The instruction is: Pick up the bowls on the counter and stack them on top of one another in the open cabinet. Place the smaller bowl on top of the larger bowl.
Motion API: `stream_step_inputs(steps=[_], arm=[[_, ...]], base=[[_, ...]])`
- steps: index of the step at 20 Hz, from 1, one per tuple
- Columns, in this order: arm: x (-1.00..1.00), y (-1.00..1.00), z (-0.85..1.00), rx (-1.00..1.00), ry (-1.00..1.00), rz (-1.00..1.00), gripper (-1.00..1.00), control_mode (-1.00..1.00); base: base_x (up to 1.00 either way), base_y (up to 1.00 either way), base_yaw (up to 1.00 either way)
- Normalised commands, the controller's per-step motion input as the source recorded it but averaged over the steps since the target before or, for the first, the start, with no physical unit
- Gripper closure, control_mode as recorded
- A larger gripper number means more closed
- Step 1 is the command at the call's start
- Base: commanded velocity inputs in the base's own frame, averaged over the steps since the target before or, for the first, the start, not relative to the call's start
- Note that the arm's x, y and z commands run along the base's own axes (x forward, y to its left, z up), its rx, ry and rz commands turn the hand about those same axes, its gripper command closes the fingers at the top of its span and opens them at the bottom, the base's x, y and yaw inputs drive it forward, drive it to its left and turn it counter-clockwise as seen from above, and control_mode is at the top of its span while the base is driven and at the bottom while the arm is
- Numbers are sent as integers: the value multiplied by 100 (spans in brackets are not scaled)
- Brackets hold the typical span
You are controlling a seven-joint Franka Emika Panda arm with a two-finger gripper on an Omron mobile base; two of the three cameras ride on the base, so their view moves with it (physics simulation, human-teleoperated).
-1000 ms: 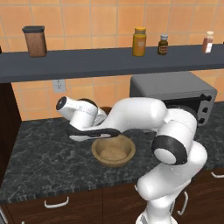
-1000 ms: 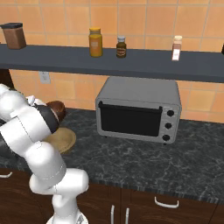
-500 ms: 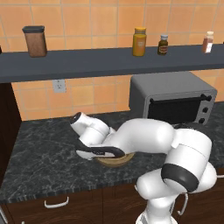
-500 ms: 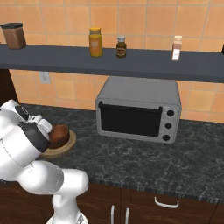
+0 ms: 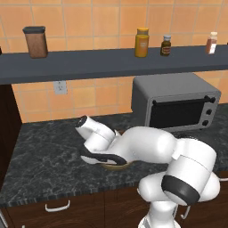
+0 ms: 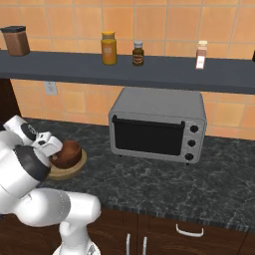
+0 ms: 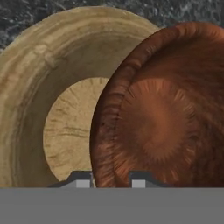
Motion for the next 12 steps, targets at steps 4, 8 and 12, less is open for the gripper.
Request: stream_step_inputs(steps=[4,8,12], arm=[[14,35,-4,1,2,0,-100,-100],[20,13,-6,0,1,0,-100,-100],[-9,0,31,1,-1,0,-100,-100]], base=[[0,0,0],[0,0,0],[0,0,0]])
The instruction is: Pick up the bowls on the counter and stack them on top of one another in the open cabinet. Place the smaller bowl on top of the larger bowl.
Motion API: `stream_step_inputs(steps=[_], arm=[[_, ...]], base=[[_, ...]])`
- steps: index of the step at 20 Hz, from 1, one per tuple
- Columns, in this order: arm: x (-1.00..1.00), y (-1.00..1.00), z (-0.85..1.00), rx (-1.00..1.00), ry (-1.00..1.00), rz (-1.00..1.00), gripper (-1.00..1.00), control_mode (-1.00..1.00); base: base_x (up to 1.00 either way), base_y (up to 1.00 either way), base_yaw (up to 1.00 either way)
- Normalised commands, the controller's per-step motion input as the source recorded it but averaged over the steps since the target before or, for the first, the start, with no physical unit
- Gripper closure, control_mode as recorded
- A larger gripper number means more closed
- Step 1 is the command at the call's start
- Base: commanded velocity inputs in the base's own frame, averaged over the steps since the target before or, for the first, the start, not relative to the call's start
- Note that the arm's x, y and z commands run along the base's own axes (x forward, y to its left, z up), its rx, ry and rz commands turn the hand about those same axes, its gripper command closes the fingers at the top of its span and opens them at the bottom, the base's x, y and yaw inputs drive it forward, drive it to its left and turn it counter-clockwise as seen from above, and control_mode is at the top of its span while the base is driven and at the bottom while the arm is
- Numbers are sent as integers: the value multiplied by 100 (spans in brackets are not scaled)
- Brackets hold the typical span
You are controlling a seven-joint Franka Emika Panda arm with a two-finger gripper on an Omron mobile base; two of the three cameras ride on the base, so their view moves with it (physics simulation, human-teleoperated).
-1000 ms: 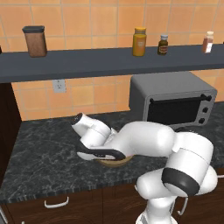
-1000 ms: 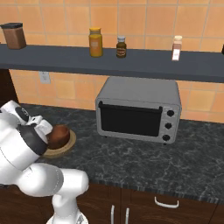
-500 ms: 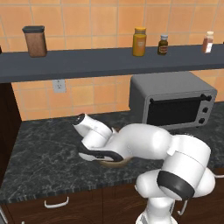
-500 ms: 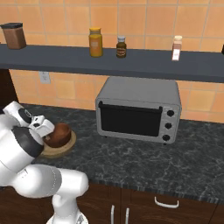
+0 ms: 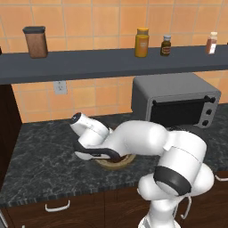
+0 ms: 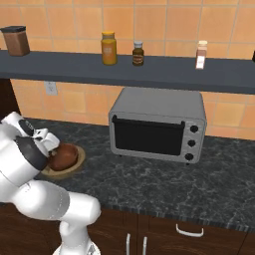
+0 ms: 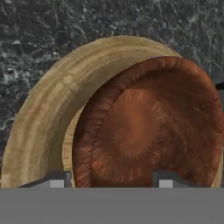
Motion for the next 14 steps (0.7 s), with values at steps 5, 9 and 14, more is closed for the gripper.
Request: stream_step_inputs(steps=[5,9,14], arm=[[-74,20,53,1,-3,0,-100,-100],[-21,8,-51,0,18,0,-100,-100],[6,0,-53,0,6,0,-100,-100]], base=[[0,0,0],[0,0,0],[0,0,0]])
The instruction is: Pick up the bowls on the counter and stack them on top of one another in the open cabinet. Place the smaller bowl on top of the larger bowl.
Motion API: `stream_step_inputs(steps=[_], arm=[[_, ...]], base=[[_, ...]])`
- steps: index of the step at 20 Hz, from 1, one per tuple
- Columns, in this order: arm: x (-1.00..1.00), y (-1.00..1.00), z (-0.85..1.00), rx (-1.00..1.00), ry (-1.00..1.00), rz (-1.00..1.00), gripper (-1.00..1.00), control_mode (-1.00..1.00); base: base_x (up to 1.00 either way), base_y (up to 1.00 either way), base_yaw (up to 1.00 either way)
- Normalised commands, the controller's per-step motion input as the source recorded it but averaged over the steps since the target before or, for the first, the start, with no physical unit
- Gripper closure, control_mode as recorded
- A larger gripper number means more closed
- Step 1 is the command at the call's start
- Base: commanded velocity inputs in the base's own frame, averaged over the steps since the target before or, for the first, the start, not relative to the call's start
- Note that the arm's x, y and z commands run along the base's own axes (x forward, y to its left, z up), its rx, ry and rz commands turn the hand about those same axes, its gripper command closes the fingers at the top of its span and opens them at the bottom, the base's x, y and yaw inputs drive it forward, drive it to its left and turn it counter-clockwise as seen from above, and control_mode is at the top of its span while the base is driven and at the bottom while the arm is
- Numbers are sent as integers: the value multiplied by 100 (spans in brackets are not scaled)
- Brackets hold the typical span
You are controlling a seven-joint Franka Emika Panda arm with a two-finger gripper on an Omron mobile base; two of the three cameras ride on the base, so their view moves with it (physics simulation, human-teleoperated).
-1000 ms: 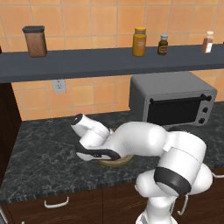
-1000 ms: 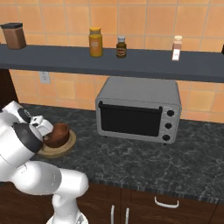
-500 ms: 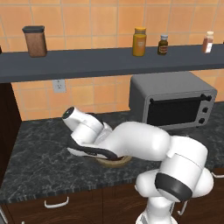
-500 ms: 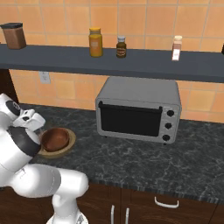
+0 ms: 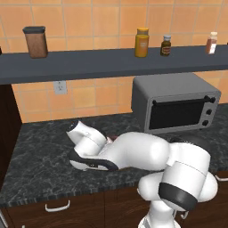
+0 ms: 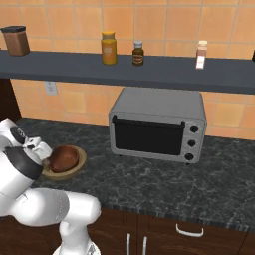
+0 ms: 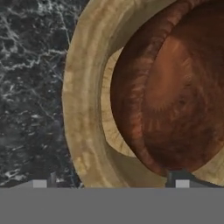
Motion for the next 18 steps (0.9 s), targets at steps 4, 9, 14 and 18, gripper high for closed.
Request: stream_step_inputs(steps=[4,9,14,18], arm=[[14,0,-33,0,0,0,-100,-100],[3,-2,-48,-3,0,0,100,-100],[0,0,0,0,0,0,100,-100],[0,0,0,0,1,0,100,-100]], base=[[0,0,0],[0,0,0],[0,0,0],[0,0,0]])
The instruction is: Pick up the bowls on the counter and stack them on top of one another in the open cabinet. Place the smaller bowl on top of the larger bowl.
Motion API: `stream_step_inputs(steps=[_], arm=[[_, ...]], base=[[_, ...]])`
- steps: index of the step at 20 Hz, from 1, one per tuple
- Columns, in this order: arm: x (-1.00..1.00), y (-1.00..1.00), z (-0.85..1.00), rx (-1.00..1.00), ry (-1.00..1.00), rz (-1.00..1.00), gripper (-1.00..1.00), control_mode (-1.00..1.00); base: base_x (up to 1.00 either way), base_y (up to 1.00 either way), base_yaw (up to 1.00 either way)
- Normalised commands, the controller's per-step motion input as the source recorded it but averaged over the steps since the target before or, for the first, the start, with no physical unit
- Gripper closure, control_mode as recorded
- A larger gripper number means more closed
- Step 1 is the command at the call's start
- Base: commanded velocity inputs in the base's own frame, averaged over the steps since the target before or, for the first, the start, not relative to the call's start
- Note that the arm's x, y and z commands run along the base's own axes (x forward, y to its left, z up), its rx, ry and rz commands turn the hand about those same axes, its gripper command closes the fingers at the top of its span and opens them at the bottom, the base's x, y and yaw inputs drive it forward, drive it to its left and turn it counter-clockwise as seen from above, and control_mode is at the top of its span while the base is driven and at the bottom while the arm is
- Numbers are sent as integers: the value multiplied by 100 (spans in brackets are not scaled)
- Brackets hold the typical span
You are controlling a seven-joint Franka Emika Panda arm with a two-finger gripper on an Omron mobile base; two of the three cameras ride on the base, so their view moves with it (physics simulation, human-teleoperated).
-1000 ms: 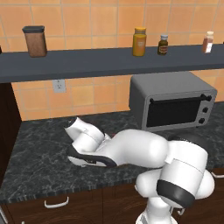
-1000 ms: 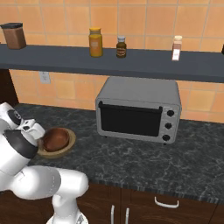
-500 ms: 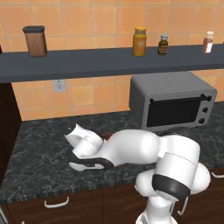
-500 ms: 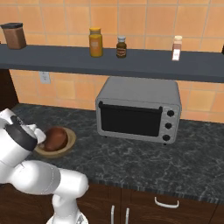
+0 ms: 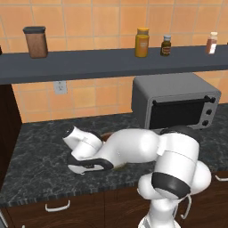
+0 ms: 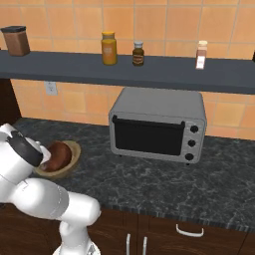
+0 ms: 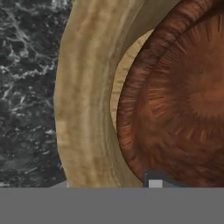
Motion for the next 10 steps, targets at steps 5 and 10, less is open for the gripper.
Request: stream_step_inputs(steps=[5,10], arm=[[-47,0,56,0,-6,2,100,-100],[-93,0,100,-1,-39,15,100,-100]], base=[[0,0,0],[0,0,0]])
